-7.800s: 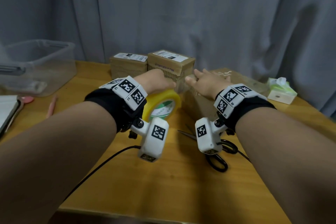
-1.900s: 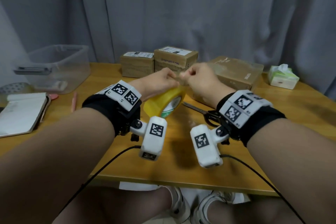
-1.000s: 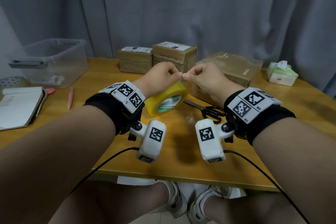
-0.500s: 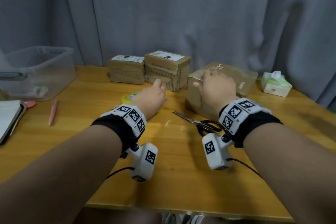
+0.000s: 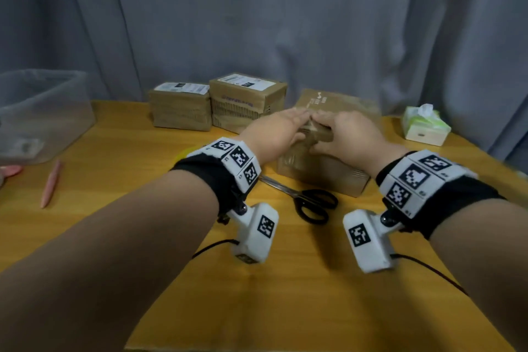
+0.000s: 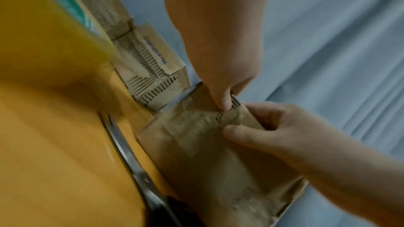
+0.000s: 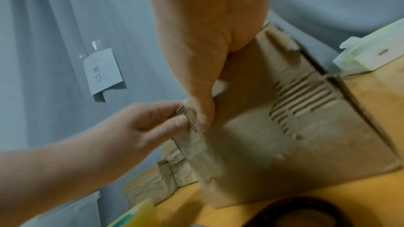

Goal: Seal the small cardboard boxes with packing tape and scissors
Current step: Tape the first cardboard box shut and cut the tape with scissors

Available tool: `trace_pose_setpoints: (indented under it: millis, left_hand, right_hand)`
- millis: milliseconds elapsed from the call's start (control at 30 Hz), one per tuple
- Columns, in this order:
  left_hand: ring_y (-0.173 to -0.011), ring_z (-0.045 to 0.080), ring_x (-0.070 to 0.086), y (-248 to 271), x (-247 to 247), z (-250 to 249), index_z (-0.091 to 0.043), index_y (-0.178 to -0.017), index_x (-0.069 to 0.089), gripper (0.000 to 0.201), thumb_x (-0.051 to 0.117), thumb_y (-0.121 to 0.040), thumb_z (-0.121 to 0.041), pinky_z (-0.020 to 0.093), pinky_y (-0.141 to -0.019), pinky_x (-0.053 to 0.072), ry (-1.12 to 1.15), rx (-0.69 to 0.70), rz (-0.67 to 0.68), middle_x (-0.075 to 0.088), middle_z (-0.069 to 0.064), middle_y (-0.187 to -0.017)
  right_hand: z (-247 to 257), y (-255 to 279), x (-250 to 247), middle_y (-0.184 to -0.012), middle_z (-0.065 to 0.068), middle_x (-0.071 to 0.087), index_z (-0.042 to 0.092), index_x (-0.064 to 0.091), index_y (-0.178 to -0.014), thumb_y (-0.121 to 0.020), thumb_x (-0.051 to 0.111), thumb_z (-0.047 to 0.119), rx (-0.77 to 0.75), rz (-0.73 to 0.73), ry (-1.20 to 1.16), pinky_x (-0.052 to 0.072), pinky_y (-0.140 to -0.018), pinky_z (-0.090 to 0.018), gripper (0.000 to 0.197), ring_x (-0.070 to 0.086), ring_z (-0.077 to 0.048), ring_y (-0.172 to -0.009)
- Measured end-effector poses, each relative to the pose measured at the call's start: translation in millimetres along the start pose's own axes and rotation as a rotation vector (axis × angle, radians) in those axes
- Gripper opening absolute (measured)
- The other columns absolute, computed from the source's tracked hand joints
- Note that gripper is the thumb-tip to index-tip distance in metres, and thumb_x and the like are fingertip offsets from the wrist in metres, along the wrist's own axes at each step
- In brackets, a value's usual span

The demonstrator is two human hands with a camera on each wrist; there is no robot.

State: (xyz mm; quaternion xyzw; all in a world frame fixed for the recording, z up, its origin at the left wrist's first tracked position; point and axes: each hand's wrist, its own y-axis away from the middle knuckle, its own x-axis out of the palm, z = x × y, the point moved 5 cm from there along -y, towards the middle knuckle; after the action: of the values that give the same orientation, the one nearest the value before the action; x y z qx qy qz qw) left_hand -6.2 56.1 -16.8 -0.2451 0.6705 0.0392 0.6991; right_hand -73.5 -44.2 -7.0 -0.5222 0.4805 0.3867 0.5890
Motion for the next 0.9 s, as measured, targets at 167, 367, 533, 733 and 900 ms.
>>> trace_pose_setpoints:
  millis: [167, 367, 533, 733, 900]
  left_hand:
    - [-0.141, 0.021, 0.027, -18.9, 3.6, 12.3, -0.011, -0.150, 0.016, 0.089, 0.061, -0.084, -0.050, 0.035, -0.112, 0.026, -0.314, 0.033, 0.105, 0.023, 0.007, -0.156]
    - [-0.144, 0.022, 0.021, -24.8, 4.4, 11.7, -0.008, -0.151, 0.009, 0.098, 0.064, -0.082, -0.050, 0.033, -0.116, 0.021, -0.233, -0.020, 0.207, 0.014, 0.009, -0.158]
    - [-0.127, 0.023, 0.049, 6.3, -2.8, 7.9, -0.015, -0.140, 0.044, 0.044, 0.036, -0.100, -0.029, 0.040, -0.098, 0.045, -0.125, 0.047, -0.106, 0.046, 0.007, -0.144]
    - [-0.137, 0.022, 0.035, -0.1, 4.4, -2.5, -0.012, -0.136, 0.046, 0.050, 0.029, -0.100, -0.043, 0.036, -0.114, 0.026, 0.097, -0.095, -0.086, 0.043, 0.011, -0.145]
    - [-0.146, 0.031, 0.006, -15.4, 16.9, 29.1, -0.031, -0.151, 0.017, 0.072, 0.010, -0.090, -0.069, 0.053, -0.117, 0.007, 0.163, -0.449, 0.162, 0.008, 0.008, -0.159]
  right_hand:
    - [-6.3, -4.7, -2.8, -0.142, 0.001, 0.050, 0.019, 0.046, -0.141, -0.081, 0.070, 0.045, -0.027, 0.031, 0.000, 0.039, -0.103, -0.036, 0.069, 0.047, -0.022, -0.129]
    - [-9.4, -1.6, 3.9, -0.142, 0.005, 0.050, 0.023, 0.044, -0.142, -0.087, 0.062, 0.045, 0.020, -0.026, -0.069, 0.042, -0.102, -0.035, 0.062, 0.047, -0.020, -0.129]
    - [-6.7, 3.3, 2.0, -0.145, 0.006, 0.047, 0.026, 0.045, -0.142, -0.090, 0.057, 0.046, 0.049, -0.047, -0.078, 0.042, -0.100, -0.034, 0.057, 0.045, -0.020, -0.130]
    - [2.2, -0.6, -2.5, -0.119, -0.003, 0.065, 0.023, 0.060, -0.124, -0.092, 0.048, 0.034, 0.069, -0.022, -0.138, 0.049, -0.088, -0.035, 0.036, 0.058, -0.027, -0.110]
    - [-20.4, 0.6, -24.6, -0.110, 0.008, 0.069, 0.025, 0.069, -0.115, -0.095, 0.049, 0.014, -0.059, -0.023, -0.495, 0.038, -0.095, -0.024, 0.030, 0.057, -0.009, -0.104]
